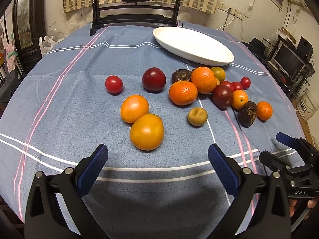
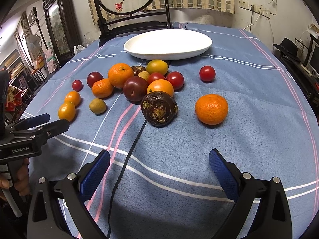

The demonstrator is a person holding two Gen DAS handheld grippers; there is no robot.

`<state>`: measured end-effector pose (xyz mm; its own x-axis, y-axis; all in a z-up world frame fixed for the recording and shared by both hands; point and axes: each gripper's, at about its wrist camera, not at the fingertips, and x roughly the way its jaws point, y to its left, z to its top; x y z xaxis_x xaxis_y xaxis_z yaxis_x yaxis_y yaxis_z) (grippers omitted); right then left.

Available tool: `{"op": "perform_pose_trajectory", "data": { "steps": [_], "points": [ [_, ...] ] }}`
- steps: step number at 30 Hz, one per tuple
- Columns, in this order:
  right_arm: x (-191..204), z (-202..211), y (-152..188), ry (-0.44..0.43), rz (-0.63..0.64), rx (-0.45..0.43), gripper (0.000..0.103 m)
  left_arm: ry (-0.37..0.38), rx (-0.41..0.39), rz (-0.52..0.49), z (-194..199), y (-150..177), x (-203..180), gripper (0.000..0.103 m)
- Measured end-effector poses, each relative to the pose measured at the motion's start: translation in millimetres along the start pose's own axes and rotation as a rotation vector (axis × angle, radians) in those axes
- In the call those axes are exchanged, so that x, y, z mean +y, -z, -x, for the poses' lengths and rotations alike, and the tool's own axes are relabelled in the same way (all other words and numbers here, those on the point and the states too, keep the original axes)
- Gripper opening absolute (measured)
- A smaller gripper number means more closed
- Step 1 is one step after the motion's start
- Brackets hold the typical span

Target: Organize fruits

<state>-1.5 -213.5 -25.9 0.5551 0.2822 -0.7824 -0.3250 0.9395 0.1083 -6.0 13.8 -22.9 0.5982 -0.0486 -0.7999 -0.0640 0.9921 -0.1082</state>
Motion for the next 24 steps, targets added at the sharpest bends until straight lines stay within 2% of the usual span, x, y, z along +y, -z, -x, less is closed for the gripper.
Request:
{"op": "perform_pose_trajectory", "data": {
  "steps": [17,19,20,21,24],
  "points": [
    [0,-1,1,0.000,-0.003,0.000,0.099,-0.014,-0.017,-0.016,1,3,1,0.098],
    [0,-1,2,-0.005,-0.002,-0.001,0.099,-0.020,-0.011,-0.013,-1,4,4,0.084],
    [1,-1,2,-0.007,-0.001,-0.002,0.099,-0.006,0.011,-0.002,-6,3,7,0.069],
    [1,-2,2,-0.013,0.003,-0.002,0.099,0.007,0.032,0.013,-9,2,9,0.062],
    [2,-3,3,-0.029,0.013,0.004,0.099,0.018,0.048,0.039,-16,-1,12,0.062]
  ]
}}
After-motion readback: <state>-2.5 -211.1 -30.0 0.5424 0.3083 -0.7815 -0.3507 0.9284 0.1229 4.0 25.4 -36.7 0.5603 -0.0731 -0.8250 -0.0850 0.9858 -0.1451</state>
